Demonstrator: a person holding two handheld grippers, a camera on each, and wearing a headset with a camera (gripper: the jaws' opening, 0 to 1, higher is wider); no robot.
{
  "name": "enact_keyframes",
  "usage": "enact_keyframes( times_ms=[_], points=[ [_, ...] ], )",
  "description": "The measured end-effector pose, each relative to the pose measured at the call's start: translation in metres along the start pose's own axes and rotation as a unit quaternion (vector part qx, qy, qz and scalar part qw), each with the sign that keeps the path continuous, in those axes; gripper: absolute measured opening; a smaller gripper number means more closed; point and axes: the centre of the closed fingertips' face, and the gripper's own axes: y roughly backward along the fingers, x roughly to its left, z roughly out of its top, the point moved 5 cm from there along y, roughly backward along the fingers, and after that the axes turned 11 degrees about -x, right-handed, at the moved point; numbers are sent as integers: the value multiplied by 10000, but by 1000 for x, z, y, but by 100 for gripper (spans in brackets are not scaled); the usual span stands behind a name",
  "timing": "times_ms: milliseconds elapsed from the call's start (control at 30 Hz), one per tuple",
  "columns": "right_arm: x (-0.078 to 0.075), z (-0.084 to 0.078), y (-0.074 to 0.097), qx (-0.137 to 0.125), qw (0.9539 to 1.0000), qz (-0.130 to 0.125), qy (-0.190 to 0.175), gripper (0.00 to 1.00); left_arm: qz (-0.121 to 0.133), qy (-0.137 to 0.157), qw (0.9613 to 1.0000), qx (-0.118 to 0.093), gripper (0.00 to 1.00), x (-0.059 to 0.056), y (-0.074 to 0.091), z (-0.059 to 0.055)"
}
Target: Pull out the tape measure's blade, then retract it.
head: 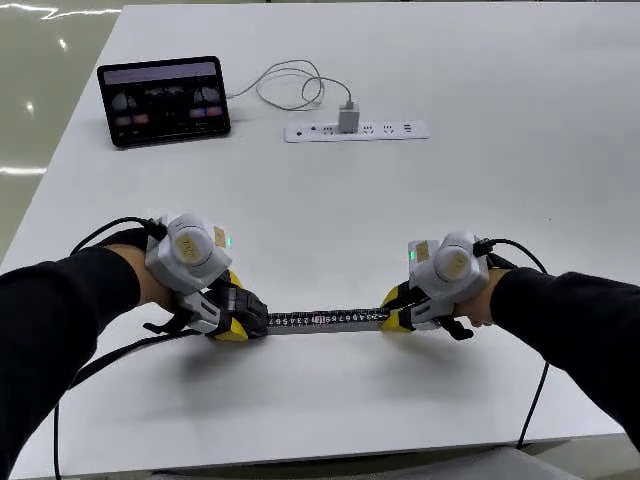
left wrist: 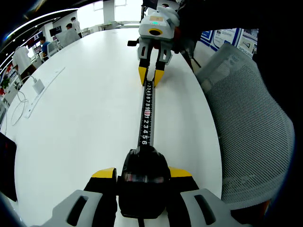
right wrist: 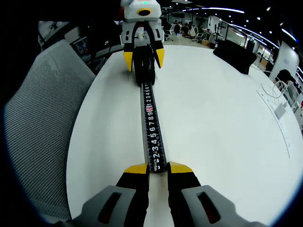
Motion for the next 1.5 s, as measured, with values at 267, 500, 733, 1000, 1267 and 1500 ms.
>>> enact_keyframes(
  times_ms=[267, 500, 733, 1000, 1267, 1500],
  points=[
    [-1, -3, 3, 12, 10000, -33, -15, 10, 15, 12, 10000, -17, 36, 0, 0, 0],
    [-3, -6, 7, 82, 9999, -59, 1, 10, 26, -26, 10000, 18, 36, 0, 0, -1],
    [-2, -11, 14, 121, 9999, -89, -20, 10, 38, -33, 10000, 26, 36, 0, 0, 0],
    [-4, -14, 18, 156, 9998, -115, -51, 10, 22, -61, 10000, 48, 36, 0, 0, -1],
    [-3, -16, 20, 161, 9997, -151, -83, 9, 31, -60, 10000, 30, 36, 0, 0, -1],
    [-4, -17, 21, 154, 9997, -154, -118, 9, 54, -62, 10000, 15, 36, -1, 0, 0]
  ],
)
